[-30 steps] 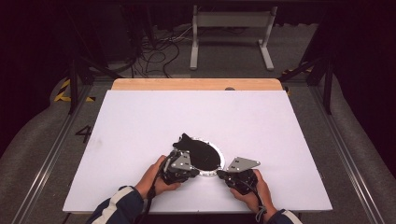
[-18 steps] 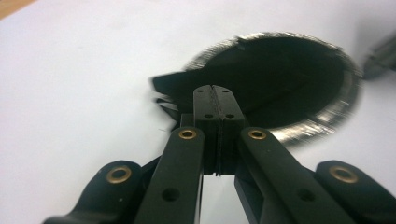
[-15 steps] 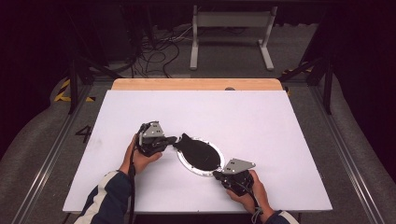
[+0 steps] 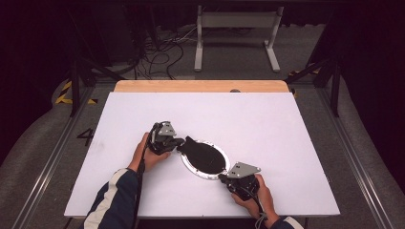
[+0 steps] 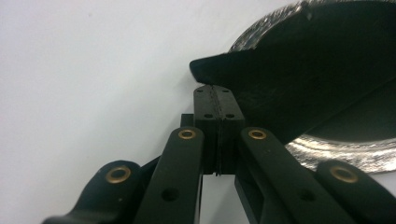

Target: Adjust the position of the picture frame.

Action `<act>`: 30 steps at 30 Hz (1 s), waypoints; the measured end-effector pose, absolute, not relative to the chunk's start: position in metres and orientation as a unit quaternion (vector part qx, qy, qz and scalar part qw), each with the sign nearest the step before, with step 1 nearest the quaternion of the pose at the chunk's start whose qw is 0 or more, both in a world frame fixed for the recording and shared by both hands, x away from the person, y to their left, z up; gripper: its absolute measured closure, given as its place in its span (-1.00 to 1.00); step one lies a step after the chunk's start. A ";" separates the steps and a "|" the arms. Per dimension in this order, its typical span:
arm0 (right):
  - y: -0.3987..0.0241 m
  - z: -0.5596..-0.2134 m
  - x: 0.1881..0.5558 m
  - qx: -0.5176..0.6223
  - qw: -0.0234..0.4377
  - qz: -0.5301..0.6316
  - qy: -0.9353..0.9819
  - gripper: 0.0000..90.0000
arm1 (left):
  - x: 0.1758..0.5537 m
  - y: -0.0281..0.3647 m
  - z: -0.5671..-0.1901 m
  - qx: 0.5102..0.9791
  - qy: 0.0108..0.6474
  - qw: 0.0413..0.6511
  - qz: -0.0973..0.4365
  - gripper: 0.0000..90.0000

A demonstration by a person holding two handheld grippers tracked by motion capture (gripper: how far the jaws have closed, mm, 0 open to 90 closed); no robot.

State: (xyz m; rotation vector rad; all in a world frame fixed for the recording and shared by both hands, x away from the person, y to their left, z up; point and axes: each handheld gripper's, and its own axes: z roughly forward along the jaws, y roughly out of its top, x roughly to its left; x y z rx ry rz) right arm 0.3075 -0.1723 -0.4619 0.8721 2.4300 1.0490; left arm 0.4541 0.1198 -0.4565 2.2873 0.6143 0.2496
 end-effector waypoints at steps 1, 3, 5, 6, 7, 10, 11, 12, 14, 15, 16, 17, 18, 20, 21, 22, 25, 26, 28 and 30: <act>-0.173 -0.461 0.308 0.311 0.181 0.367 0.858 1.00 | 0.456 0.119 -0.458 0.893 0.239 0.372 0.089 0.99; -0.178 -0.462 0.311 0.323 0.177 0.371 0.852 1.00 | 0.456 0.119 -0.459 0.895 0.229 0.371 0.093 0.99; -0.181 -0.462 0.313 0.330 0.171 0.374 0.850 1.00 | 0.455 0.120 -0.458 0.896 0.229 0.368 0.093 1.00; -0.181 -0.461 0.314 0.329 0.174 0.371 0.850 1.00 | 0.455 0.120 -0.458 0.898 0.226 0.366 0.094 1.00; -0.182 -0.461 0.315 0.331 0.175 0.370 0.850 1.00 | 0.453 0.122 -0.458 0.896 0.230 0.370 0.085 1.00; -0.183 -0.461 0.316 0.337 0.170 0.369 0.849 1.00 | 0.447 0.126 -0.457 0.904 0.217 0.359 0.084 1.00; -0.185 -0.461 0.316 0.344 0.165 0.371 0.847 1.00 | 0.445 0.127 -0.458 0.905 0.212 0.358 0.087 1.00; -0.185 -0.461 0.315 0.346 0.163 0.371 0.846 1.00 | 0.442 0.128 -0.458 0.904 0.214 0.360 0.080 1.00; -0.186 -0.460 0.315 0.345 0.161 0.371 0.847 1.00 | 0.436 0.131 -0.459 0.903 0.213 0.365 0.073 1.00; -0.185 -0.460 0.314 0.344 0.155 0.374 0.847 1.00 | 0.433 0.131 -0.459 0.903 0.213 0.366 0.070 1.00; -0.185 -0.461 0.312 0.342 0.149 0.377 0.848 1.00 | 0.431 0.131 -0.459 0.905 0.210 0.365 0.066 1.00; -0.183 -0.461 0.311 0.338 0.145 0.378 0.850 1.00 | 0.426 0.131 -0.459 0.905 0.211 0.364 0.065 1.00; -0.182 -0.461 0.309 0.334 0.144 0.378 0.851 1.00 | 0.424 0.131 -0.459 0.906 0.205 0.363 0.067 1.00; -0.179 -0.461 0.307 0.328 0.144 0.377 0.854 1.00 | 0.416 0.132 -0.459 0.908 0.203 0.361 0.064 1.00; -0.179 -0.460 0.306 0.325 0.145 0.376 0.856 1.00 | 0.415 0.133 -0.458 0.909 0.199 0.360 0.064 1.00; -0.179 -0.460 0.307 0.326 0.146 0.375 0.855 1.00 | 0.411 0.133 -0.458 0.909 0.201 0.360 0.062 1.00; -0.182 -0.460 0.308 0.332 0.156 0.372 0.853 1.00 | 0.405 0.136 -0.460 0.908 0.196 0.365 0.055 1.00; -0.184 -0.460 0.309 0.336 0.159 0.372 0.851 1.00 | 0.402 0.136 -0.459 0.910 0.192 0.364 0.056 1.00; -0.186 -0.460 0.311 0.341 0.163 0.371 0.848 1.00 | 0.399 0.135 -0.459 0.911 0.190 0.363 0.053 1.00; -0.189 -0.460 0.314 0.346 0.170 0.367 0.846 1.00 | 0.394 0.135 -0.460 0.911 0.186 0.365 0.048 1.00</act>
